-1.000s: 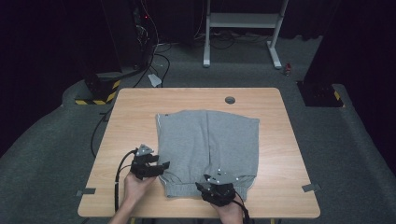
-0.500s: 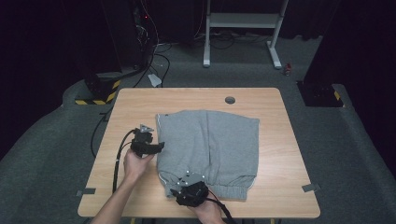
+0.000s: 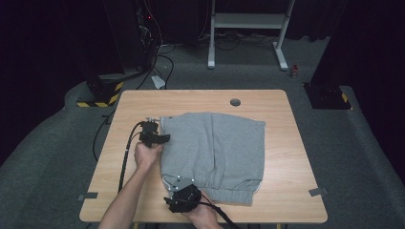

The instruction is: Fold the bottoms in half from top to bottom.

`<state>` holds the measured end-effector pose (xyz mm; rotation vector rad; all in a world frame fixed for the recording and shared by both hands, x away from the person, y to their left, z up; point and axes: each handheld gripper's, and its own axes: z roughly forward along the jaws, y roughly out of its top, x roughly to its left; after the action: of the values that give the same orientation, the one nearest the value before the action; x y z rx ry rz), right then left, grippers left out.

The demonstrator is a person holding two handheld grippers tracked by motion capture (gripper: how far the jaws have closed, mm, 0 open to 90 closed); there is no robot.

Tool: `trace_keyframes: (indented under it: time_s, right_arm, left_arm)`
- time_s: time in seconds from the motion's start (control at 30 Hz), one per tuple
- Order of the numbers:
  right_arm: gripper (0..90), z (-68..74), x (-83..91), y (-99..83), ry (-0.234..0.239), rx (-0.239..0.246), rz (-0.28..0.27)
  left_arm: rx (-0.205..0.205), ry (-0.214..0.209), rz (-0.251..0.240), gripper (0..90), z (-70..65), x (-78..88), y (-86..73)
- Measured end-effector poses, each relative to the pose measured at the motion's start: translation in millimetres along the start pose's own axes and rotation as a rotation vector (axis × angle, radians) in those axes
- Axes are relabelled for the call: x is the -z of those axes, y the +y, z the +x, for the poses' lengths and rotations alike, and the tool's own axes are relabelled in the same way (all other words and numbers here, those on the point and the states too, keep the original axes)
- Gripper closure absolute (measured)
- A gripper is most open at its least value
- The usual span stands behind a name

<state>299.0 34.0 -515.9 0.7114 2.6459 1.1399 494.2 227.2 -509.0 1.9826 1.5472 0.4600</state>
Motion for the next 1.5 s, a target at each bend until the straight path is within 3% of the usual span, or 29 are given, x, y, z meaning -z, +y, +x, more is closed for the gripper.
trace_keyframes:
  time_s: [0.13,0.2,0.23,0.5,0.57,0.83,0.93,1.07,1.2,1.33,1.5]
  right_arm:
    - [40.5,5.1,-1.4,-0.7,-0.032,0.042,0.015]
    - [42.0,8.6,-3.1,-1.4,-0.067,0.096,0.032]
    - [43.1,11.6,-3.8,-2.3,-0.092,0.127,0.034]
    - [59.4,12.0,0.5,-2.8,-0.104,0.140,0.054]
    - [68.3,12.1,1.6,-1.9,-0.089,0.140,0.065]
    - [81.6,8.7,5.1,-2.5,-0.071,0.107,0.063]
    - [83.2,9.0,5.5,-2.9,-0.072,0.104,0.057]
    - [84.0,8.1,7.9,-3.2,-0.068,0.096,0.059]
    - [84.2,8.4,13.0,-3.3,-0.064,0.077,0.051]
    - [84.3,9.0,20.7,-2.1,-0.063,0.085,0.031]
    - [84.5,4.7,32.3,-1.5,-0.051,0.062,0.008]
  left_arm:
    - [-0.020,0.030,-0.020,38.8,-2.9,-3.0,-0.3]
    - [-0.067,0.058,-0.027,41.1,-5.3,-3.9,-1.6]
    - [-0.067,0.055,-0.031,42.3,-5.2,-4.1,-1.9]
    - [-0.077,0.040,-0.042,57.7,-6.5,-3.7,-1.5]
    - [-0.085,0.026,-0.041,66.2,-7.0,-3.4,-1.7]
    - [-0.074,0.003,-0.048,83.9,-7.2,-4.0,-1.5]
    - [-0.038,-0.031,-0.030,84.9,-2.0,-3.0,0.0]
    - [-0.057,-0.049,-0.021,85.4,1.9,-0.1,2.5]
    - [-0.024,-0.121,-0.081,85.8,2.5,13.5,7.5]
    - [-0.034,-0.149,-0.126,85.9,0.8,26.8,13.1]
    - [0.004,-0.195,-0.170,85.9,3.1,37.9,15.9]
